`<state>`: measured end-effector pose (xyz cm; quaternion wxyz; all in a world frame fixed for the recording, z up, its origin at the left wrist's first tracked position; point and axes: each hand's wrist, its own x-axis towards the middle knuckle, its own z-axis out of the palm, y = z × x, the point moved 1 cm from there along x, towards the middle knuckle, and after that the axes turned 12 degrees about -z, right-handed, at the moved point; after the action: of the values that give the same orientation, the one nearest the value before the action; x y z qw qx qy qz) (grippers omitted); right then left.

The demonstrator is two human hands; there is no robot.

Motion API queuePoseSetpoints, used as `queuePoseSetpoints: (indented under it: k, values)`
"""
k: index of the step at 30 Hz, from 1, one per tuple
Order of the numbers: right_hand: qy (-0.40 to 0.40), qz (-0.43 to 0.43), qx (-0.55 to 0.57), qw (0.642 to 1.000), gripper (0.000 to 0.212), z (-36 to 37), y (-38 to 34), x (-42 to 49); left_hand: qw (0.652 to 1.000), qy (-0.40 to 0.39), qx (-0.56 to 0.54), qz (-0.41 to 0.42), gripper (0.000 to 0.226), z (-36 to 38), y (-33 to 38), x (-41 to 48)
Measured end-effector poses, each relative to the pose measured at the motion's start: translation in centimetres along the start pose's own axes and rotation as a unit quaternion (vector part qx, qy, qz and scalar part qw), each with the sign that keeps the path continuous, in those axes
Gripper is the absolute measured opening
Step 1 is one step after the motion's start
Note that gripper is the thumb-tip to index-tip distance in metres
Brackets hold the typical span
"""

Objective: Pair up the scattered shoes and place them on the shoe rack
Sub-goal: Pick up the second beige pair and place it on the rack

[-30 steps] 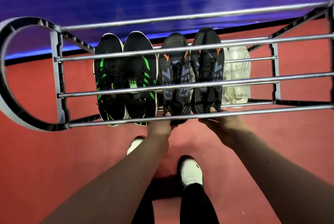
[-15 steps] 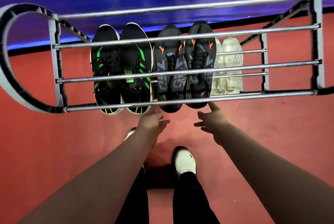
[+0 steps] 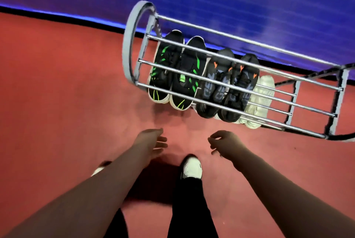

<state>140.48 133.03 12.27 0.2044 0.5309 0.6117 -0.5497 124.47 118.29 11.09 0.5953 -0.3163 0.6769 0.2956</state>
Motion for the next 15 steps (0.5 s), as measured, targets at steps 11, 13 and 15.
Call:
queuePoseSetpoints:
  k: [11,13,15]
  values:
    - [-0.04,-0.049,-0.065,0.996,0.005,15.0,-13.3,-0.2,0.996,-0.044,-0.071,0.023,0.017,-20.2,0.8,2.7]
    - [-0.033,-0.047,-0.057,0.997,0.006,18.4,-15.8,-0.5,0.995,-0.041,-0.085,0.022,0.015,-24.8,1.3,3.4]
    - [-0.034,-0.046,-0.063,0.996,0.006,23.8,-18.8,-0.3,0.994,-0.035,-0.097,0.021,0.012,-31.7,1.5,4.2]
